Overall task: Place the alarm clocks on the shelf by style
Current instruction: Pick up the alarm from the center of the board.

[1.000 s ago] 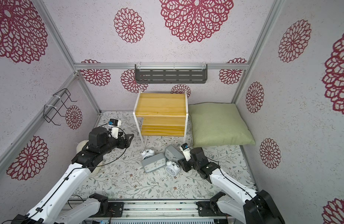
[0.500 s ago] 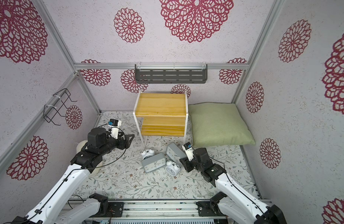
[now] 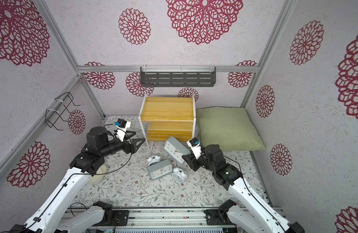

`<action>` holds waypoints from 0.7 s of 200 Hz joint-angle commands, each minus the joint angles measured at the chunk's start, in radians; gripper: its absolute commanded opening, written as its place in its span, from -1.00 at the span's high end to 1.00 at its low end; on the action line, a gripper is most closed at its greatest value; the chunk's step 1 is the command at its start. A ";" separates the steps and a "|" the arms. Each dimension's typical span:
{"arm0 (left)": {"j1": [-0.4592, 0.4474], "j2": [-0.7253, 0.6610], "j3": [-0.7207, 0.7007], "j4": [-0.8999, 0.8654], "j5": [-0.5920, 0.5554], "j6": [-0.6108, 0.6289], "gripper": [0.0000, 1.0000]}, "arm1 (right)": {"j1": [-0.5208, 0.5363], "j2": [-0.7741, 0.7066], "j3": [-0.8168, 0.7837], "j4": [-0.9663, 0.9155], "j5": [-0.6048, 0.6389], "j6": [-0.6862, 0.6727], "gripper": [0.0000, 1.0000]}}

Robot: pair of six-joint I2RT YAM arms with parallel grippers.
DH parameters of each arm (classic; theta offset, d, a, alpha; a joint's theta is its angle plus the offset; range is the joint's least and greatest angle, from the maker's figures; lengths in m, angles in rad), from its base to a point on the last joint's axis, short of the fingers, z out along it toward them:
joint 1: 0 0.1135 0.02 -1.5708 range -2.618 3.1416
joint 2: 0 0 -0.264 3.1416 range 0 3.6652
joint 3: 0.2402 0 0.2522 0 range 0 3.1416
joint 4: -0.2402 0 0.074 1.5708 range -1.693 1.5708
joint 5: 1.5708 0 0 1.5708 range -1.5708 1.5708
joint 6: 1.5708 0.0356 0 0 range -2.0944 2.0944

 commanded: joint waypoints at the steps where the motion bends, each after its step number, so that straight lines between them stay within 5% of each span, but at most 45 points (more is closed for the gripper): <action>1: -0.003 0.038 0.027 -0.005 0.150 0.091 -0.75 | 0.004 -0.003 0.074 0.044 -0.106 -0.040 0.76; 140: -0.003 0.262 0.229 -0.338 0.465 0.582 -0.84 | 0.005 0.045 0.215 -0.042 -0.289 -0.183 0.80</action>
